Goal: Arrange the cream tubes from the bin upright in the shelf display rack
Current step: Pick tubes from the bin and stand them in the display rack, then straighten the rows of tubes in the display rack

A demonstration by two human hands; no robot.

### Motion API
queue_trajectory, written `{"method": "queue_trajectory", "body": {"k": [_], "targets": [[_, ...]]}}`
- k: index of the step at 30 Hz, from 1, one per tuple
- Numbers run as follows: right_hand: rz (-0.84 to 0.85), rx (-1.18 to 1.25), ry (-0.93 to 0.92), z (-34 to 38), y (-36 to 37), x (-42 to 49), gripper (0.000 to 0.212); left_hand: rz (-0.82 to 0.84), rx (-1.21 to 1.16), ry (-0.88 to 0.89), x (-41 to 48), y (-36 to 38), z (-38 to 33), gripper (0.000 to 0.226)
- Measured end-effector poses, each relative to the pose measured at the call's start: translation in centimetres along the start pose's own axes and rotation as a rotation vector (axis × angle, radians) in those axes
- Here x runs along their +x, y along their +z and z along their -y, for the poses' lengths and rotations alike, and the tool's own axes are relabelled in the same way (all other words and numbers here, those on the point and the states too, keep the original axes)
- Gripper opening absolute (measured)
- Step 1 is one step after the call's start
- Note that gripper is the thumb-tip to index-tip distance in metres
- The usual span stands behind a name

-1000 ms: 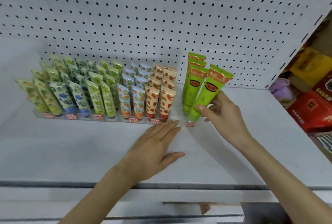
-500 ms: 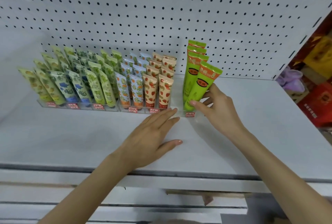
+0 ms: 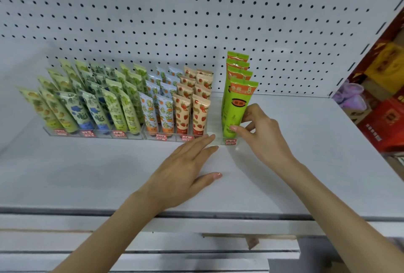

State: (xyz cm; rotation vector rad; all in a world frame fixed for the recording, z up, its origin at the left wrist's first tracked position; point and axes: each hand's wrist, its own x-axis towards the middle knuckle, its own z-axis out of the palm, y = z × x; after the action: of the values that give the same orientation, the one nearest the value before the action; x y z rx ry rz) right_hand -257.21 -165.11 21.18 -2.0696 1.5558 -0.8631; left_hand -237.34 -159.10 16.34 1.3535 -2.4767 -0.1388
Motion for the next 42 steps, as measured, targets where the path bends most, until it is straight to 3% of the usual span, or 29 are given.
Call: {"method": "queue_trajectory", "body": {"k": [11,17,21,29,33,35,37,42], "targets": [[-0.018,0.018,0.082,0.1,-0.6,-0.2,0.037,-0.038,-0.133,0.014,-0.2,-0.6,0.4,0.061],[-0.324,0.015,0.029,2.2,-3.5,-0.9,0.031,-0.206,-0.180,0.002,-3.3,-2.9,2.2,0.046],[-0.402,-0.018,-0.092,6.2,-3.5,-0.4,0.026,-0.345,-0.103,-0.048,-6.6,-5.8,5.6,0.041],[-0.228,-0.035,-0.213,15.9,2.2,4.2,0.017,-0.470,-0.022,-0.420,-14.4,-10.1,14.6,0.043],[-0.083,-0.017,-0.271,20.6,6.7,5.9,0.013,-0.416,-0.124,-0.596,-17.0,-9.8,17.8,0.052],[-0.037,-0.020,-0.302,22.9,9.0,6.4,0.015,-0.355,-0.221,-0.687,-17.4,-9.8,18.8,0.067],[-0.006,-0.031,-0.326,24.8,11.0,7.0,0.015,-0.295,-0.317,-0.700,-17.5,-9.9,19.6,0.082],[0.079,-0.151,-0.359,28.2,15.4,8.3,0.020,-0.184,-0.411,-0.624,-16.6,-9.8,21.5,0.093]]}}
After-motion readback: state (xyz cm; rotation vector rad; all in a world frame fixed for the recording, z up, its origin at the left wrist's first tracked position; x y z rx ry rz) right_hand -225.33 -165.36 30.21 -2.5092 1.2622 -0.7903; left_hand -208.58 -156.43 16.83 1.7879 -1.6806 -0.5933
